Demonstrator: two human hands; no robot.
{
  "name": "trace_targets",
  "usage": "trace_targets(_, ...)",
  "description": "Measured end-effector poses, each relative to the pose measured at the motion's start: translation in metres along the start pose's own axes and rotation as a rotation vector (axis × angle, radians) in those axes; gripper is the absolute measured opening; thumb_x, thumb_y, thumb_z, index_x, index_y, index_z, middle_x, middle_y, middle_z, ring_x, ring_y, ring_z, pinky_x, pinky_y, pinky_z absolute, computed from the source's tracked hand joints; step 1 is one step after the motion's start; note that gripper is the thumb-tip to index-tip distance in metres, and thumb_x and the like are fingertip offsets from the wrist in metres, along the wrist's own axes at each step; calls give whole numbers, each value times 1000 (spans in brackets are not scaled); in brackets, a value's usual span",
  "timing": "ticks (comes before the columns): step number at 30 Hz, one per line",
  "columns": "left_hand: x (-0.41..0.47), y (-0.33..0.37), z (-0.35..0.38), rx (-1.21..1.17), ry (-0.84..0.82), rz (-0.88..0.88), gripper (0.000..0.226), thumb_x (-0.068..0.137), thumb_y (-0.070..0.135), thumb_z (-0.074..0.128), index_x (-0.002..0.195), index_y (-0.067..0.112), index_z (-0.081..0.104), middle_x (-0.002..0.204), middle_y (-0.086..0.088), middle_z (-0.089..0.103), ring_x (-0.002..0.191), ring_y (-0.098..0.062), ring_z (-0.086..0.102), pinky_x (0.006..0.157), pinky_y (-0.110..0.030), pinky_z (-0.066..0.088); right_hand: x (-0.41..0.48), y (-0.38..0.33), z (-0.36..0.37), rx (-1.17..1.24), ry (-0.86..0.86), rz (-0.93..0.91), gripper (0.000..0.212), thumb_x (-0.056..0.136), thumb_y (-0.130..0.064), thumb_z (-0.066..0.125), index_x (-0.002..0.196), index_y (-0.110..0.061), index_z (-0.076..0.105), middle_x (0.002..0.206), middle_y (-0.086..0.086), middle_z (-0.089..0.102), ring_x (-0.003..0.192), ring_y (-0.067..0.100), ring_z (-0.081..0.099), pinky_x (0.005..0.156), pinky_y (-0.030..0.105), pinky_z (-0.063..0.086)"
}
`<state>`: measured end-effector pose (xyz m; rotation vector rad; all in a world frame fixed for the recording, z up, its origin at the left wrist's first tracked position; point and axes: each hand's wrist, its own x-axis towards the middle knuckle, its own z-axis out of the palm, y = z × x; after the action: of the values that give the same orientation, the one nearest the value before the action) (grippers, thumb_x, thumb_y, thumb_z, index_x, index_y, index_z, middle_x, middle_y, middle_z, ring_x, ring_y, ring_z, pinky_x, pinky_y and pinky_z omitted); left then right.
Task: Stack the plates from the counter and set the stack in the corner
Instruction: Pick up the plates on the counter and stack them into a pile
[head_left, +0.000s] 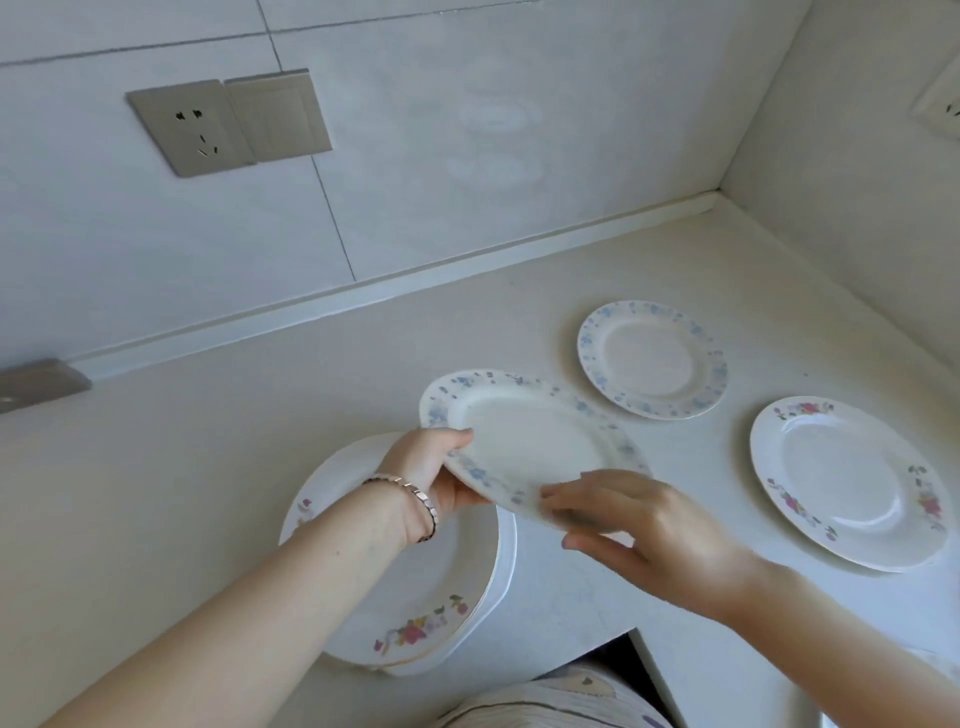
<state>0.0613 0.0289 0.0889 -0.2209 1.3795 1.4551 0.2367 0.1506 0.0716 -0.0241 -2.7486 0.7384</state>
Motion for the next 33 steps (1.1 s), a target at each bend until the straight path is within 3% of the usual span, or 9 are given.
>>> trace_targets(2,-5,0,-20,31,56,118,16,91,3,46,92,11,61,59,-3,72,55,-18,70,47,-32,58,5,9,6,223,43,228,47,89,-57,40,116,-24,59,118,-19,59,112,-18,44,97,2,30)
trace_targets(5,-15,-1,-56,31,105,216,17,89,6,50,91,15,64,65,1,74,63,-16,70,53,-29,59,30,26,22,377,128,761,55,93,-46,41,139,-17,37,136,-6,44,126,6,40,106,25,32)
trace_targets(7,-20,-4,-78,7,95,199,16,91,13,50,93,15,66,75,-2,75,73,-20,70,65,-34,58,52,25,35,661,66,1029,44,95,-39,40,134,-17,40,119,-1,53,104,17,52,90,30,41)
trace_targets(10,-23,-10,-107,60,244,236,22,93,28,50,90,14,66,74,-4,73,72,-22,67,63,-32,56,68,16,61,619,-57,981,22,94,-31,45,84,-13,50,72,-1,50,63,13,46,60,24,38)
trace_targets(14,-20,-17,-146,547,571,326,40,84,43,55,72,6,60,56,-4,61,50,-17,60,51,-25,48,69,0,91,492,-77,908,27,91,-36,49,103,-12,55,83,1,61,79,21,59,70,31,49)
trace_targets(18,-19,-29,-166,751,541,165,44,96,34,43,65,3,54,32,2,53,22,-9,48,26,-15,32,63,-8,107,311,-195,860,41,92,-45,42,121,-15,49,96,9,67,89,27,63,74,36,52)
trace_targets(25,-4,-37,-177,1026,516,-1,50,96,44,31,72,7,54,46,-2,59,31,-13,52,42,-19,45,58,-6,119,96,-235,796,50,94,-47,34,136,-20,36,93,8,68,83,26,65,68,33,53)
trace_targets(29,2,-36,-175,1232,534,-49,57,97,44,23,60,9,49,44,-3,54,36,-19,53,50,-21,46,57,-4,121,-24,-264,765,51,95,-50,30,136,-21,34,95,7,68,84,25,64,63,28,46)
trace_targets(33,5,-26,-166,1623,652,-61,56,97,46,19,83,12,61,75,-5,65,79,-25,65,68,-25,44,56,2,121,-33,-272,763,50,92,-54,32,132,-24,39,89,3,69,78,21,64,62,29,49)
